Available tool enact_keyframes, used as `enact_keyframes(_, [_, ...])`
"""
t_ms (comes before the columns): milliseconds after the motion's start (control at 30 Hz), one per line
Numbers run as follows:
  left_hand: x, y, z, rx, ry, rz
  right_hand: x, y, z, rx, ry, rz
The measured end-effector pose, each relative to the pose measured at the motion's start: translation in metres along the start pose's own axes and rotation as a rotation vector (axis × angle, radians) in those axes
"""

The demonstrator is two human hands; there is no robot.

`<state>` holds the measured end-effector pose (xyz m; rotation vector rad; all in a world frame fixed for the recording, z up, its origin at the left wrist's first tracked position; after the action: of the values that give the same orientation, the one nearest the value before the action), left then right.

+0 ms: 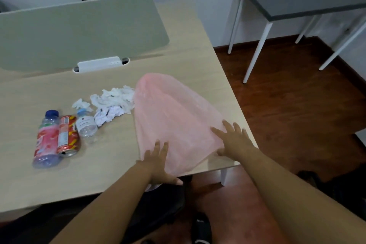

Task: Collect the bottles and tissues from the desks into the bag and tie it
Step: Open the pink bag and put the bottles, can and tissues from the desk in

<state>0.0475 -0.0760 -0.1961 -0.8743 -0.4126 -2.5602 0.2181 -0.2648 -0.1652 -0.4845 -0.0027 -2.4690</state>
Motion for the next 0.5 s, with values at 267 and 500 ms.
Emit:
enact_keyframes(267, [-0.008,0.001,-0.013,-0.213,0.14,-0.075,0.003,-0.003,0.005,0.057,0.331,0.147])
enact_keyframes(500, [0.01,0.014,0.045,-0.01,0.483,-0.12,0.001,0.008,0.067,-0.253,0.545,0.023])
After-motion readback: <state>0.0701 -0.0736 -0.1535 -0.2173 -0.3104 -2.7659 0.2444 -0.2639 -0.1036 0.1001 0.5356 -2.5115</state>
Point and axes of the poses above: each hand's wrist, its own x-axis away from the middle knuckle, its own z-axis out of the back of the hand, y = z × x, the point moved 9 cm from there along -x, towards the middle knuckle, and after that the axes turned 10 degrees about y, right-handed, at the moved point
